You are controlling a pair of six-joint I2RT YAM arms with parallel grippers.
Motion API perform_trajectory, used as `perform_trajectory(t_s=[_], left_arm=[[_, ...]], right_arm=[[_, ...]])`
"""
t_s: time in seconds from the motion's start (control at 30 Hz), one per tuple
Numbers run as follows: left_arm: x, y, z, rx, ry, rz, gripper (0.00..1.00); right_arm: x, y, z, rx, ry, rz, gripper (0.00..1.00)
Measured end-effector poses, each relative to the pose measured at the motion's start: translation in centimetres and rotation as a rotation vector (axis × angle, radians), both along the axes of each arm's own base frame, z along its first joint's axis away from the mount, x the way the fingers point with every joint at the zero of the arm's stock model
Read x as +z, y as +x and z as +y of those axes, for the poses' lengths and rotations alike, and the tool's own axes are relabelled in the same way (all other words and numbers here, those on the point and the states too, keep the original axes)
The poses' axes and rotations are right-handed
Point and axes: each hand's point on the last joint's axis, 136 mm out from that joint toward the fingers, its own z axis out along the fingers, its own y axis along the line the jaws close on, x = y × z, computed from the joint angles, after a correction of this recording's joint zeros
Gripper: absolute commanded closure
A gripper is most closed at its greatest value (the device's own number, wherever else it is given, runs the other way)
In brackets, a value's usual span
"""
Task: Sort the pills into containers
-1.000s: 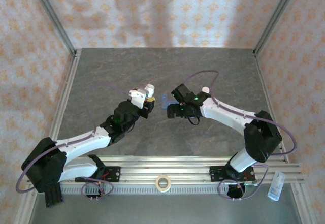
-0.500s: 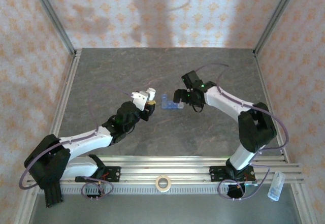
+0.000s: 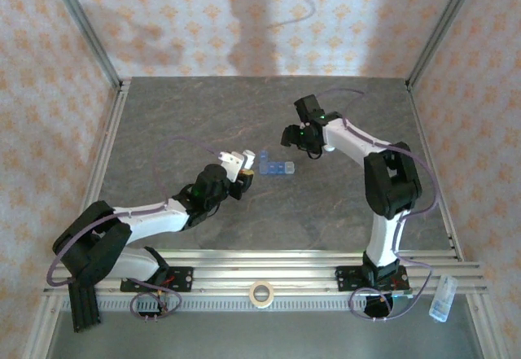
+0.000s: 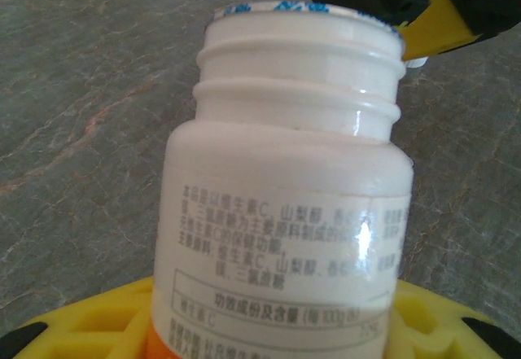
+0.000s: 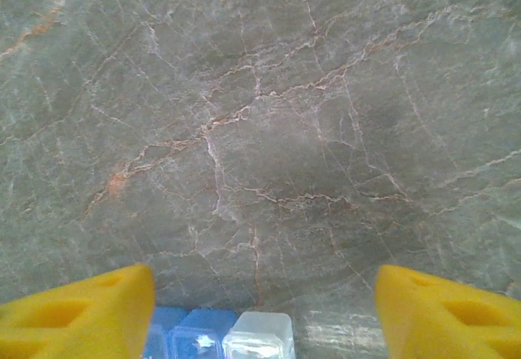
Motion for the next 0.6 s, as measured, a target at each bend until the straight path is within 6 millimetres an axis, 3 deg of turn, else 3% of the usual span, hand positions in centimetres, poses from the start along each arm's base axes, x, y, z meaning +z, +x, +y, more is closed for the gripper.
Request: perform_trajectory(t_s=[0.27, 0.6], left_arm=[[0.1, 0.0, -0.5, -0.016, -0.015, 0.021, 1.0], [-0.4, -0.2, -0.6, -0.019, -0.012, 0.046, 1.0]], right_arm=[[-2.8, 0.2, 0.8, 0.021, 0.006, 0.065, 0.47], [-3.3, -0.2, 1.3, 0.04, 0.03, 0.087, 0.5]])
